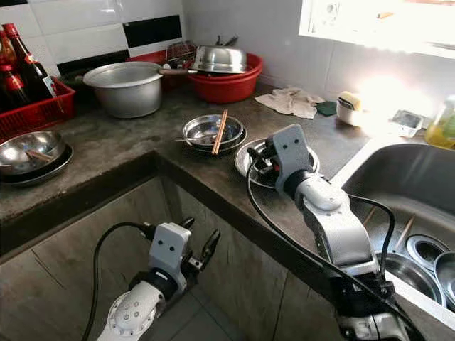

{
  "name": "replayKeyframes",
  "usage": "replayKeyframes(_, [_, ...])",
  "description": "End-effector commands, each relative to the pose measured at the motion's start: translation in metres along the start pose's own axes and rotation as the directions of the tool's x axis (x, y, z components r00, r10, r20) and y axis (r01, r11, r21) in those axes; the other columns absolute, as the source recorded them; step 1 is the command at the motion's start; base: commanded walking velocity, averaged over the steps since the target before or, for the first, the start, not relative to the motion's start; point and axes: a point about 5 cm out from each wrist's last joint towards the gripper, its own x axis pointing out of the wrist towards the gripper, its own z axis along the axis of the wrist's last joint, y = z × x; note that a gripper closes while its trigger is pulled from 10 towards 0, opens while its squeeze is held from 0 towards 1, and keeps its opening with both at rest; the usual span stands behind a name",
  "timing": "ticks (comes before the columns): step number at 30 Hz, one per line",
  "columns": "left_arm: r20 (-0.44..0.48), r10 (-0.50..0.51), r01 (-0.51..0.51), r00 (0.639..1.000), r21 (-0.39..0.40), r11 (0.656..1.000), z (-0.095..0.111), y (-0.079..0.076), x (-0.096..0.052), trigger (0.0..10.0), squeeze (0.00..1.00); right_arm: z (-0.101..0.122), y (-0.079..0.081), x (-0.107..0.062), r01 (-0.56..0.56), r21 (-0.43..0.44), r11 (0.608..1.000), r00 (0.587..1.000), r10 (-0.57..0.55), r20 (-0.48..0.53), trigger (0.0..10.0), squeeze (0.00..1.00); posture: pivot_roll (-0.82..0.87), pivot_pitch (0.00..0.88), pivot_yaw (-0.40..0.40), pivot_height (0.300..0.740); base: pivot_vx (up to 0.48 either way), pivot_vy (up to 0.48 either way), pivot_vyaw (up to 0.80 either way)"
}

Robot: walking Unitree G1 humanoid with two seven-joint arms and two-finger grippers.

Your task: Kitchen organization

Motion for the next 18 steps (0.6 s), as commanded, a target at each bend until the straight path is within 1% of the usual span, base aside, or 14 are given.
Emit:
replayKeyframes(1, [0.014, -0.012, 0.012, 1.000, -0.010, 1.000, 0.004, -0.002, 0.000, 10.0, 0.00, 0.002, -0.001, 0.003, -0.022, 0.002, 1.000, 0.999, 0.022, -0.027, 10.0, 0.00, 0.12, 0.025, -0.029, 0.740, 0.000, 0.000, 0.00])
replayKeyframes(2, [0.012, -0.014, 0.014, 1.000, -0.009, 1.000, 0.004, -0.002, -0.001, 10.0, 0.00, 0.000, -0.003, 0.005, -0.027, 0.005, 1.000, 0.998, 0.027, -0.061, 10.0, 0.00, 0.12, 0.024, -0.029, 0.740, 0.000, 0.000, 0.00])
replayKeyframes(3, [0.012, -0.014, 0.014, 1.000, -0.009, 1.000, 0.004, -0.002, -0.001, 10.0, 0.00, 0.000, -0.003, 0.005, -0.027, 0.005, 1.000, 0.998, 0.027, -0.061, 10.0, 0.00, 0.12, 0.024, -0.029, 0.740, 0.000, 0.000, 0.00])
replayKeyframes(4, [0.012, -0.014, 0.014, 1.000, -0.009, 1.000, 0.004, -0.003, -0.001, 10.0, 0.00, 0.001, -0.007, 0.008, -0.023, 0.006, 1.000, 0.997, 0.023, -0.077, 10.0, 1.00, 0.12, 0.022, -0.033, 0.740, 0.000, 0.000, 0.00])
replayKeyframes(5, [0.012, -0.015, 0.015, 1.000, -0.010, 1.000, 0.004, -0.003, -0.001, 10.0, 0.00, 0.006, -0.013, 0.015, -0.014, 0.005, 1.000, 0.995, 0.015, -0.103, 10.0, 1.00, 0.13, 0.021, -0.039, 0.740, 0.000, 0.000, 0.00])
replayKeyframes(6, [0.012, -0.015, 0.015, 1.000, -0.010, 1.000, 0.004, -0.003, -0.001, 10.0, 0.00, 0.006, -0.013, 0.015, -0.014, 0.005, 1.000, 0.995, 0.015, -0.103, 10.0, 1.00, 0.13, 0.021, -0.039, 0.740, 0.000, 0.000, 0.00])
replayKeyframes(7, [0.011, -0.016, 0.016, 1.000, -0.011, 1.000, 0.004, -0.004, -0.001, 10.0, 0.00, 0.009, -0.015, 0.018, -0.005, -0.003, 1.000, 0.994, 0.005, -0.110, 10.0, 0.65, 0.13, 0.021, -0.041, 0.740, 0.000, 0.000, 0.00])
replayKeyframes(8, [0.011, -0.016, 0.016, 1.000, -0.012, 1.000, 0.004, -0.004, -0.001, 10.0, 0.00, 0.012, -0.016, 0.020, -0.002, -0.012, 1.000, 0.993, 0.000, -0.117, 10.0, 0.00, 0.13, 0.020, -0.042, 0.740, 0.000, 0.000, 0.00])
replayKeyframes(13, [0.011, -0.016, 0.016, 1.000, -0.013, 1.000, 0.004, -0.004, -0.001, 10.0, 0.00, 0.014, -0.016, 0.022, 0.010, -0.006, 1.000, 0.992, -0.010, -0.127, 10.0, 0.00, 0.13, 0.019, -0.042, 0.740, 0.000, 0.000, 0.00])
replayKeyframes(14, [0.010, -0.016, 0.016, 1.000, -0.014, 1.000, 0.004, -0.004, -0.001, 10.0, 0.00, 0.015, -0.017, 0.023, 0.009, 0.003, 1.000, 0.989, -0.008, -0.150, 10.0, 0.00, 0.13, 0.017, -0.044, 0.740, 0.000, 0.000, 0.00])
replayKeyframes(16, [0.010, -0.016, 0.016, 1.000, -0.014, 1.000, 0.004, -0.004, -0.001, 10.0, 0.00, 0.015, -0.017, 0.023, 0.009, 0.003, 1.000, 0.989, -0.008, -0.150, 10.0, 0.00, 0.13, 0.017, -0.044, 0.740, 0.000, 0.000, 0.00])
replayKeyframes(17, [0.009, -0.016, 0.016, 1.000, -0.014, 1.000, 0.003, -0.005, -0.001, 10.0, 0.00, 0.016, -0.017, 0.024, 0.006, 0.000, 1.000, 0.985, -0.006, -0.175, 10.0, 0.00, 0.12, 0.014, -0.043, 0.740, 0.000, 0.000, 0.00])
replayKeyframes(18, [0.009, -0.016, 0.016, 1.000, -0.014, 1.000, 0.003, -0.005, -0.001, 10.0, 0.00, 0.016, -0.017, 0.024, 0.006, 0.000, 1.000, 0.985, -0.006, -0.175, 10.0, 0.00, 0.12, 0.014, -0.043, 0.740, 0.000, 0.000, 0.00])
